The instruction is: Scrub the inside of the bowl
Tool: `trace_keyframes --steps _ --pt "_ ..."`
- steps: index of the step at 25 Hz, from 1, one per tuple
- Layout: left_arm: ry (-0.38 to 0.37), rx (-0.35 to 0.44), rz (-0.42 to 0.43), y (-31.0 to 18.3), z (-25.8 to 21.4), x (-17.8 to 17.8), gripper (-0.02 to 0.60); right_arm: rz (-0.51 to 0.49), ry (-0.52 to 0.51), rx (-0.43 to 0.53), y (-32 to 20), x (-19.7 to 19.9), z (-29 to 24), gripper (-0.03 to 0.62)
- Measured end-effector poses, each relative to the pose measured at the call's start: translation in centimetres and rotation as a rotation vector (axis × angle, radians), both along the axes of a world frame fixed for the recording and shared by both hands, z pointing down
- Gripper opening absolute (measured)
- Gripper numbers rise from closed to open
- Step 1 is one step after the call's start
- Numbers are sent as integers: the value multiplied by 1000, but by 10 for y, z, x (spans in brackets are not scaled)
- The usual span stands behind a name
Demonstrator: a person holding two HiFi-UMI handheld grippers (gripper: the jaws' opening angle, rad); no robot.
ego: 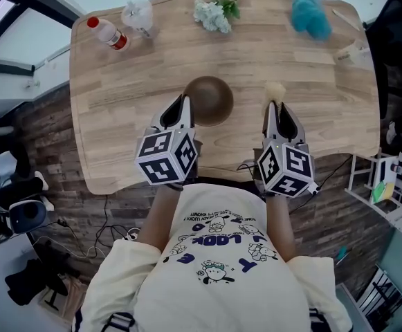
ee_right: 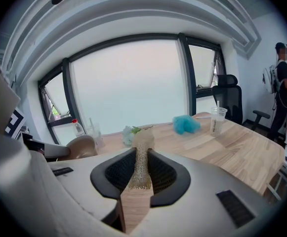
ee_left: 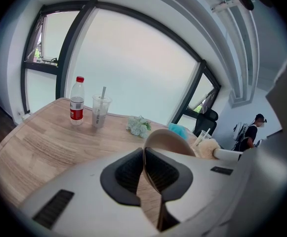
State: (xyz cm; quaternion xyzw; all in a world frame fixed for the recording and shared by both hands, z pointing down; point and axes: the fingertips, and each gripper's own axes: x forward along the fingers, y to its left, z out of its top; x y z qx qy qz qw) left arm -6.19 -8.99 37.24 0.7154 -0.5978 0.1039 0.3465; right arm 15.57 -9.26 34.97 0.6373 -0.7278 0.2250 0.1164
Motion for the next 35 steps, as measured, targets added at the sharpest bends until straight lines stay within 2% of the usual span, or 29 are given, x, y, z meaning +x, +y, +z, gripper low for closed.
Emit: trace_keyframes --steps 13,35 --pt "-16 -5 15 -2 2 5 46 -14 -21 -70 -1 -6 15 66" --pt "-17 -9 20 -3 2 5 46 -31 -29 -80 -3 -15 16 66"
